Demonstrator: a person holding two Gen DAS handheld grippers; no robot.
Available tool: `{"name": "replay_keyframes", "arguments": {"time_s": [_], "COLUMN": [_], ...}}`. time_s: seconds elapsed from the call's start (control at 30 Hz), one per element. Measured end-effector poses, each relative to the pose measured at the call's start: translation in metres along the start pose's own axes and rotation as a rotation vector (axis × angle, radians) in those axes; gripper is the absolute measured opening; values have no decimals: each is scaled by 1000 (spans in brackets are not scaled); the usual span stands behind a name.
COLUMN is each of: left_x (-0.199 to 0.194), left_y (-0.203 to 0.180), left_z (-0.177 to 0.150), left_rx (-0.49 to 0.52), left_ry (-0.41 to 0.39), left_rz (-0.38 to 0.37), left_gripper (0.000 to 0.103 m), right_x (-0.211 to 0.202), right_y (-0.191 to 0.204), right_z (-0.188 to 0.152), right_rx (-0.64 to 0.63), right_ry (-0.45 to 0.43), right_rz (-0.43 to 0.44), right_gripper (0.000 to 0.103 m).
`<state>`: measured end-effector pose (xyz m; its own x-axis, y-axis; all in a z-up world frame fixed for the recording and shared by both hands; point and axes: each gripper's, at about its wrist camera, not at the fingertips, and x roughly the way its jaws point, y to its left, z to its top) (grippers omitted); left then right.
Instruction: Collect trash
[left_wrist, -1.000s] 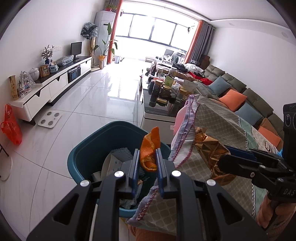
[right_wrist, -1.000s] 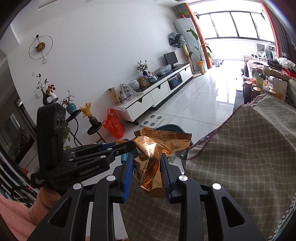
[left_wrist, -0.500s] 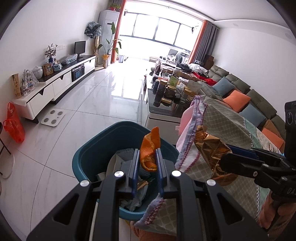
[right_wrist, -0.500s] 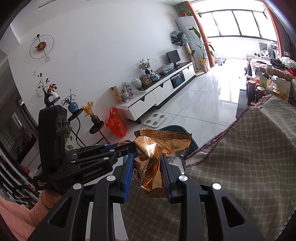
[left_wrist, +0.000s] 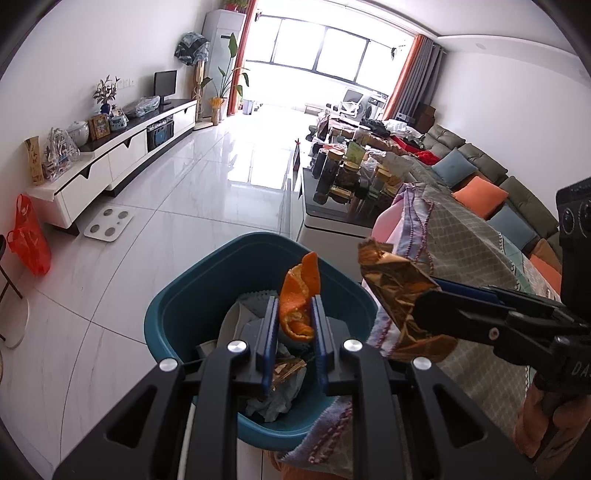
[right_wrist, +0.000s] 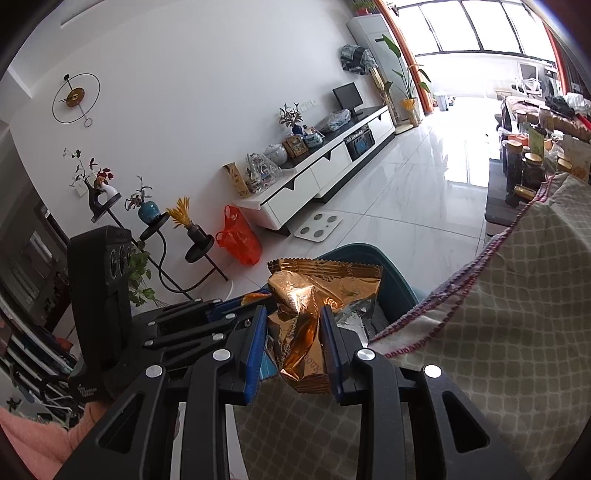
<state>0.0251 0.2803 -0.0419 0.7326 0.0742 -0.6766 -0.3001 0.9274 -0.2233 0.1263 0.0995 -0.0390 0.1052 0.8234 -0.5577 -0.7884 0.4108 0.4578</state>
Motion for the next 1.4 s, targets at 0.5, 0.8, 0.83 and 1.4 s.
{"name": "replay_keyframes", "arguments": {"time_s": [0.5, 0.8, 0.83, 1.4], "left_x": [24, 13, 10, -44], "left_y": [21, 30, 29, -18], "left_z": [-7, -8, -7, -13], "left_rx": [-78, -100, -97, -11], "left_ry": [61, 21, 12, -191], "left_rz": [15, 30, 34, -5], "left_gripper": [43, 52, 52, 99], "right_x": [44, 37, 37, -72], "right_y": [-24, -39, -40, -27], "right_z": [10, 9, 8, -30], "right_rx": [130, 186, 188, 21], "right_ry": [81, 50, 49, -185], "right_rz": [10, -2, -4, -196], "right_gripper": [43, 53, 54, 87]}}
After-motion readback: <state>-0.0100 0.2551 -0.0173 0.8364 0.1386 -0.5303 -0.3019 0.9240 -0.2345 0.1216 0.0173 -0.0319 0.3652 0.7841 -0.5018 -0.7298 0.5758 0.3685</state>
